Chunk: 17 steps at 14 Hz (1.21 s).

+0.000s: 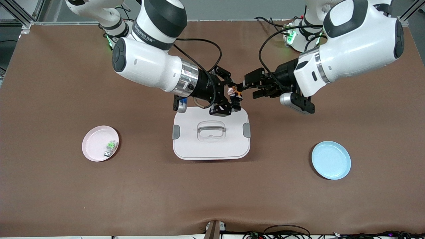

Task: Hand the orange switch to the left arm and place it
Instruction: 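Grasp the switch with the left gripper above the white box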

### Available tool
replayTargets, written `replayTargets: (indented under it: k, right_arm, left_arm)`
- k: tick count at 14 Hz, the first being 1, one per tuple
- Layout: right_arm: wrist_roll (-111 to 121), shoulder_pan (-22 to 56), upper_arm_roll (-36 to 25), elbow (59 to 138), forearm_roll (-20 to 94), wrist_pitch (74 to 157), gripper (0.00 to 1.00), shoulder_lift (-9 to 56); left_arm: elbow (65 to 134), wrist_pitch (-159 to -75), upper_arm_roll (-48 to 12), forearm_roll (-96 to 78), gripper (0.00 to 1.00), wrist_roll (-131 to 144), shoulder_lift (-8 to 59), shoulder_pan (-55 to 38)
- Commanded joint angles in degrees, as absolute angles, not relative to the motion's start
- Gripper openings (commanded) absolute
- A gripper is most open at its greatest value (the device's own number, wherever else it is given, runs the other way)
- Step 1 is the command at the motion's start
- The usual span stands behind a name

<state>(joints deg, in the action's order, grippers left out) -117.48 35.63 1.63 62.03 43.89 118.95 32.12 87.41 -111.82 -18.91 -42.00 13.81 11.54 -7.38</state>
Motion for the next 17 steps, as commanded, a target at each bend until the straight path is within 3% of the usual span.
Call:
replayTargets:
  k: [1,4,7,12,14,15,17]
  right_arm:
    - [-120.0,37.4,0.6,59.7,44.7,120.1,0.00,33.2]
    - [-120.0,38.0,0.6,59.7,44.7,121.6,0.00,33.7]
    - [-120.0,38.0,0.6,59.3,44.7,121.6,0.00,34.0]
    - [-120.0,38.0,0.5,59.2,44.7,121.6,0.00,34.0]
    - [-120.0,38.0,0.6,59.2,44.7,121.6,0.00,34.0]
    - [-120.0,37.9,0.6,59.2,44.7,121.6,0.00,34.0]
    - [-120.0,37.9,0.6,59.2,44.7,121.6,0.00,34.0]
  left_arm:
    - [86.3,-114.2,-19.1,-41.9,0.71,14.3,13.2,-7.8]
    - [86.3,-114.5,-19.0,-41.8,0.67,14.3,13.6,-8.9]
    - [86.5,-114.5,-19.0,-41.1,0.50,14.3,13.8,-8.9]
    - [86.9,-112.4,-19.1,-40.3,0.45,14.4,13.2,-8.7]
    - [86.9,-111.7,-19.0,-40.2,0.23,14.4,13.2,-8.8]
    - [86.9,-111.3,-19.0,-40.1,0.00,14.4,13.1,-8.7]
    - [86.9,-110.9,-19.0,-39.7,0.00,14.4,13.2,-8.6]
